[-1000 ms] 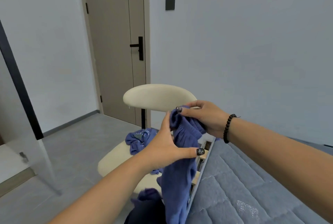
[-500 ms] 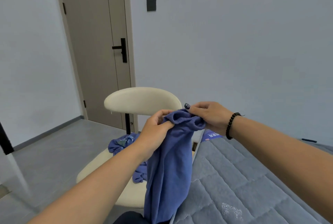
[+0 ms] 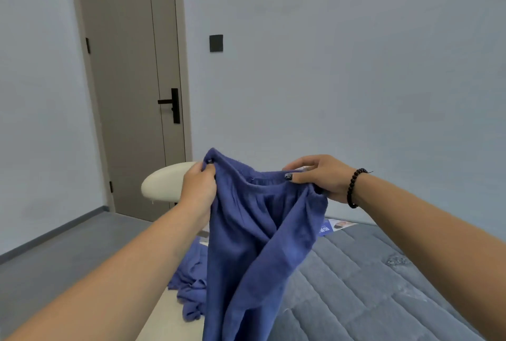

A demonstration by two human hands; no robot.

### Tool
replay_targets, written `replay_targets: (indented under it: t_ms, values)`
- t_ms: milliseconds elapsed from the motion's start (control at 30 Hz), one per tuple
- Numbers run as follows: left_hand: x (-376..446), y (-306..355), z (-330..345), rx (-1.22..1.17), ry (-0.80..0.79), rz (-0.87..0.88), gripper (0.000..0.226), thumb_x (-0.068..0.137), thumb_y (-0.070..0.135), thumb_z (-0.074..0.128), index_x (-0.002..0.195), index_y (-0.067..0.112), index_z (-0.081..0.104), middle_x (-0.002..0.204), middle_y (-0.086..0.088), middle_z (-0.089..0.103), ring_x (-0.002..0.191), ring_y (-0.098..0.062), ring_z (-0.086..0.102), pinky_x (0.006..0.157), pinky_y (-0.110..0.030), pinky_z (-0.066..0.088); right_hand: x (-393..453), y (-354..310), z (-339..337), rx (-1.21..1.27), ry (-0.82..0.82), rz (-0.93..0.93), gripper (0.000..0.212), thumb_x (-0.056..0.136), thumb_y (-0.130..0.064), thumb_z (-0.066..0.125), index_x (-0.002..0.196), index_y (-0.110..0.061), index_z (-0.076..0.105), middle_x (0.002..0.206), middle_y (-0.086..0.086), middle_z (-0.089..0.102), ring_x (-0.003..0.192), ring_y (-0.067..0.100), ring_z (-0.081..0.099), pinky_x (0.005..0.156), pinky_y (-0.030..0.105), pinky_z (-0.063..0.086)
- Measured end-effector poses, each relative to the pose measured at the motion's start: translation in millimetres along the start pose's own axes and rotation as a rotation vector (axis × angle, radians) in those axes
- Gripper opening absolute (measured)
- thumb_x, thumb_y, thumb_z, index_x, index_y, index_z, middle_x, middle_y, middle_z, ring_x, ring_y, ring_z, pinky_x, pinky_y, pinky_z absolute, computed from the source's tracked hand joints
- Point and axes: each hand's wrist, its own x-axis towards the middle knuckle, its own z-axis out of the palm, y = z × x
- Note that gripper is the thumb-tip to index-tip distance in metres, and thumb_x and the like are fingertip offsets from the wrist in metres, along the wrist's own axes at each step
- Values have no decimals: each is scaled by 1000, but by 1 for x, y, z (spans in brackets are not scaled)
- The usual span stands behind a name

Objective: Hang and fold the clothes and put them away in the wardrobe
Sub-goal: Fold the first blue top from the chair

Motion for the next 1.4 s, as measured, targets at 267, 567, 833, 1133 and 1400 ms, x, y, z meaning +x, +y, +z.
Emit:
replay_targets:
  t_ms: [267, 567, 833, 1133, 1400]
  values:
    - [18, 32, -46, 19, 68, 61, 18, 80, 27, 58, 86, 12, 66, 82, -5, 63, 80, -25, 58, 76, -37, 45, -2, -11, -16, -762, 49, -142, 12, 82, -3, 57, 87, 1, 67, 78, 9, 61, 75, 19, 52, 67, 30, 43]
    - [3, 89, -62, 429, -168, 567, 17, 79, 23, 77, 92, 21, 66, 93, 10, 66, 79, 7, 59, 69, -6, 42, -30, -71, -43, -243, 357, -395, 14, 87, -23, 68, 94, -12, 67, 86, 3, 69, 76, 11, 64, 62, 16, 52]
    - [-21, 171, -57, 866, -325, 995, 30, 71, 43, 79, 92, 39, 58, 80, 15, 60, 74, -10, 57, 73, -30, 51, -60, -140, -76, -527, 620, -590, 13, 88, -19, 63, 75, -15, 65, 70, -2, 60, 66, 13, 51, 58, 22, 40]
    - [-21, 193, -42, 864, -125, 765, 23, 91, 36, 62, 85, 14, 65, 75, 3, 59, 68, -12, 51, 57, -24, 37, -75, -163, -66, -370, 360, -331, 25, 90, -2, 45, 90, -11, 68, 92, 7, 61, 74, 18, 56, 53, 28, 52]
    - [-11, 190, -44, 496, -192, 359, 4, 89, 21, 62, 93, 20, 63, 98, -6, 68, 87, -22, 62, 78, -37, 50, -87, -172, -54, -199, -102, -236, 23, 96, 0, 45, 109, -3, 63, 102, 10, 72, 97, 22, 70, 73, 33, 58]
